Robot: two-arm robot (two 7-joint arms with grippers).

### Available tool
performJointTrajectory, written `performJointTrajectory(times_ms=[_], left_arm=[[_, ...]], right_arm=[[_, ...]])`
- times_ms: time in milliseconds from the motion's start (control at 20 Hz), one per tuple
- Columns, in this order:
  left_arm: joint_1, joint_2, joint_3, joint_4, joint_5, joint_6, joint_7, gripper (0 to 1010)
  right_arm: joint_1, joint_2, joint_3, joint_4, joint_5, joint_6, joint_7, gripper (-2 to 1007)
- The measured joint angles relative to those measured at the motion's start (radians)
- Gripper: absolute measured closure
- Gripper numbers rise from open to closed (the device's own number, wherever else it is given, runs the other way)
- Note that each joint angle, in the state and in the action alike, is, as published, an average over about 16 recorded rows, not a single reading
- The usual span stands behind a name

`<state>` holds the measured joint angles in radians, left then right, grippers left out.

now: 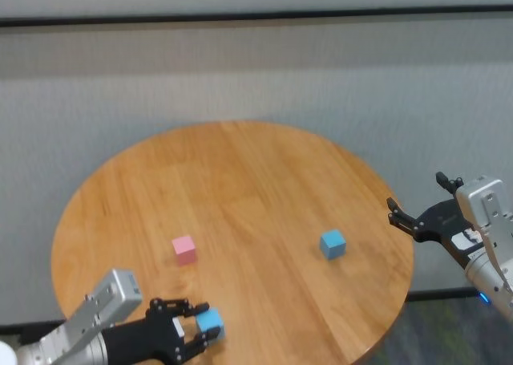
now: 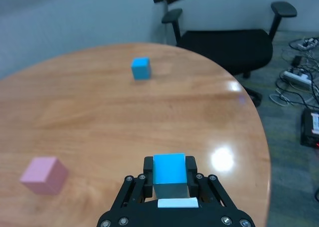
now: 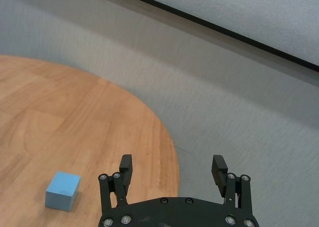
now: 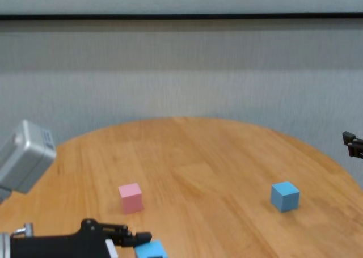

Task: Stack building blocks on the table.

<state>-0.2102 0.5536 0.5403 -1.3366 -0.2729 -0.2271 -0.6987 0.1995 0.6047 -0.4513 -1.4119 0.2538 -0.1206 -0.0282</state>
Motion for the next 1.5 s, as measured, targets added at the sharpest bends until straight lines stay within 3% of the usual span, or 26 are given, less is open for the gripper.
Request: performJointTrajectory(times_ms=[350, 650, 1150, 1500], left_arm=[[-0.032, -0.040, -0.015, -0.025, 0.014, 0.022, 0.053, 620], [-0.101, -0.111, -0.015, 0.006, 0.050, 0.050, 0.109, 620], [-0.247, -0.249, 0.003, 0.193, 0.121, 0.091, 0.170, 620], [-0.313, -0.316, 0.004, 0.328, 0.152, 0.092, 0.195, 620]], right_arm=[[0.000, 0.000, 0.000, 0.000, 0.000, 0.000, 0.000, 2], [0.000, 0.000, 0.000, 0.000, 0.000, 0.000, 0.000, 2], [0.000, 0.000, 0.000, 0.000, 0.000, 0.000, 0.000, 2], [0.000, 0.000, 0.000, 0.000, 0.000, 0.000, 0.000, 2]])
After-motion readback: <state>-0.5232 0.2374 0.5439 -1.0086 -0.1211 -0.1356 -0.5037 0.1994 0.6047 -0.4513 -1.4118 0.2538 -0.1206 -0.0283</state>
